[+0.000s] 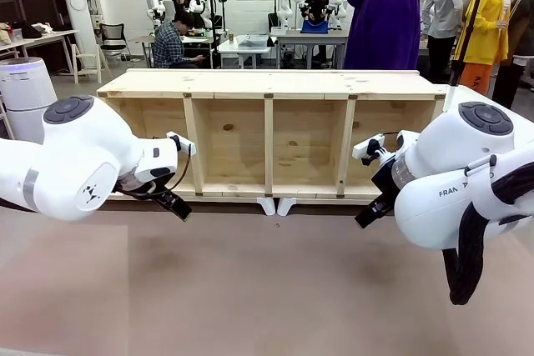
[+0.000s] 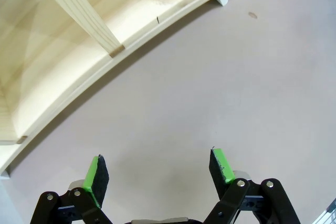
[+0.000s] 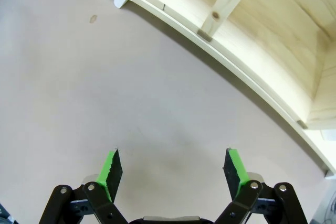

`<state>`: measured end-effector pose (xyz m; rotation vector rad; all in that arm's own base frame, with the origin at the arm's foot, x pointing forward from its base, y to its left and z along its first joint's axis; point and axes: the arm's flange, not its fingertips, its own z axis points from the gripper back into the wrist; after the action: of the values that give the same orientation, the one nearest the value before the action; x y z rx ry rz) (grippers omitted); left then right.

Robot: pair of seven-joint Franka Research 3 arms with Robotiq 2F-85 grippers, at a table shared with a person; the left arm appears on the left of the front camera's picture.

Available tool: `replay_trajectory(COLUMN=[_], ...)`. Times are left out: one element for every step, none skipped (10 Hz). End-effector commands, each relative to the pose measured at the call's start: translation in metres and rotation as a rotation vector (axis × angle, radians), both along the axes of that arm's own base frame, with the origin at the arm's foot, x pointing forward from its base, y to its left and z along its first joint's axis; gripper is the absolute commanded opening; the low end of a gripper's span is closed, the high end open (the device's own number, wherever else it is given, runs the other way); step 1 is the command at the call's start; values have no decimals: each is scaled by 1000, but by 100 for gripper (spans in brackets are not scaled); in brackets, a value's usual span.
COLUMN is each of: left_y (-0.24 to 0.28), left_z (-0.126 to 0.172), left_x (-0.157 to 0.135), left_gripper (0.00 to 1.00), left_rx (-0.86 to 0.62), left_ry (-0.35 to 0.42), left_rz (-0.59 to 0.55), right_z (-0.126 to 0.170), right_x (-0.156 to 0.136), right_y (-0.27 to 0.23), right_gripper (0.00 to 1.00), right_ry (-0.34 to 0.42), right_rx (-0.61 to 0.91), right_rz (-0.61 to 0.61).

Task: Perform cable management.
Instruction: When the cord part of the Power Cable appears at the lower middle area of the table and stops, grasp the cord part of the Power Cable.

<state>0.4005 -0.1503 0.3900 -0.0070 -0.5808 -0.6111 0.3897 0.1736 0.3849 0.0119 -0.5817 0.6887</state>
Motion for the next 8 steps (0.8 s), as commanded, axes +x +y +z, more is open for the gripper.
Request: replay_trajectory(left_y=[16, 21, 25, 30, 34, 39, 44, 46], left_z=[18, 25, 32, 37, 42, 43, 44, 48], left_x=[-44, -57, -72, -83, -93, -102, -110, -120], left_gripper=[100, 100, 100, 100, 100, 100, 100, 100], left_rx=[-3, -8, 6, 16, 23, 36, 34, 34], left_ry=[-22, -41, -61, -73, -83, -86, -97, -115], left_rz=[25, 25, 41, 49, 62, 77, 89, 96], right_z=[16, 24, 35, 44, 53, 60, 67, 71], right_x=[-28, -36, -49, -62, -75, -89, -103, -115], right_y=[-2, -3, -7, -13, -20, -25, -30, -34], right_gripper=[100, 100, 100, 100, 100, 100, 100, 100], right_ry=[7, -10, -44, -75, -105, -129, -146, -166], right_rx=[-2, -8, -16, -16, -17, -16, 1, 6], right_rz=[-18, -42, -82, -123, -165, -191, -207, -217])
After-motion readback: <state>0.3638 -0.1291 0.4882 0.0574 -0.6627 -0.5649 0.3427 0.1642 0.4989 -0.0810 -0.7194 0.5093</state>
